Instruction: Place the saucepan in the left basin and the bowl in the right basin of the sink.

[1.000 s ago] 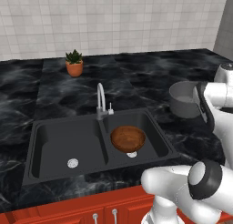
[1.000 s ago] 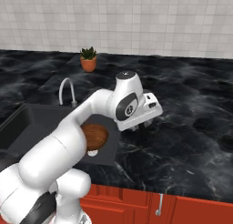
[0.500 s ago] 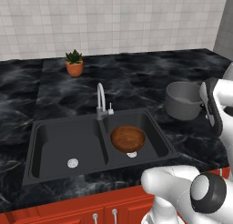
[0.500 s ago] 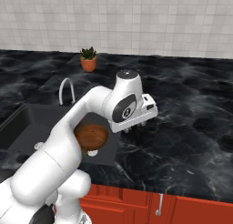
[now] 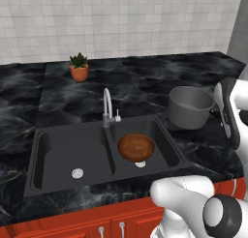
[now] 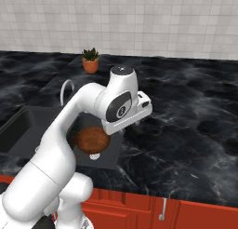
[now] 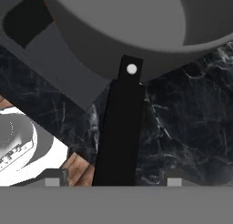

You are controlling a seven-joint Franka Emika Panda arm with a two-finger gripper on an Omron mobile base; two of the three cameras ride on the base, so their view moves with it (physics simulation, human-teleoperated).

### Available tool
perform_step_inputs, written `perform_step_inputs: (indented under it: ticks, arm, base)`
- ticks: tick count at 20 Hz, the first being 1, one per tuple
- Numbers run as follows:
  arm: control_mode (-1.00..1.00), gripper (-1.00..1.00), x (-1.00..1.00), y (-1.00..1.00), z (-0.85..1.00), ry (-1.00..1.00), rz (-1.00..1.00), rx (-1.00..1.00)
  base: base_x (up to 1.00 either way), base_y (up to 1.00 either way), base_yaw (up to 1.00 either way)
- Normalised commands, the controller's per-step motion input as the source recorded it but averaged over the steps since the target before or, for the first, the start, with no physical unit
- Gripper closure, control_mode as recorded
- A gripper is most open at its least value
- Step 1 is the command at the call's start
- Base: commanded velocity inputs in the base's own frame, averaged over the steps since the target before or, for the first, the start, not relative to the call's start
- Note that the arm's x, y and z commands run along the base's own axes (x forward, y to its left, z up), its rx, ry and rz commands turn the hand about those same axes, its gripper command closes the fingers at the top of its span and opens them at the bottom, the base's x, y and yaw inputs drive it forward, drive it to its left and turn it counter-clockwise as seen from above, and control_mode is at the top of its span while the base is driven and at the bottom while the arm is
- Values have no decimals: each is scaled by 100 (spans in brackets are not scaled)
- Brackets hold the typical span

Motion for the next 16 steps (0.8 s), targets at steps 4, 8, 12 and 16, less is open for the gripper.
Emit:
perform_step_inputs:
  ticks: [4, 8, 12, 16]
  arm:
    - [-100, 100, -22, 31, 15, 1, 15, 0]
    - [-100, 100, -21, 32, 5, 1, 15, 0]
    - [-100, 100, -18, 35, 0, 1, 16, 0]
    - [-100, 100, -13, 35, 0, 0, 16, 0]
  base:
    - [0, 0, 0]
    - [0, 0, 0]
    - [0, 0, 0]
    - [0, 0, 0]
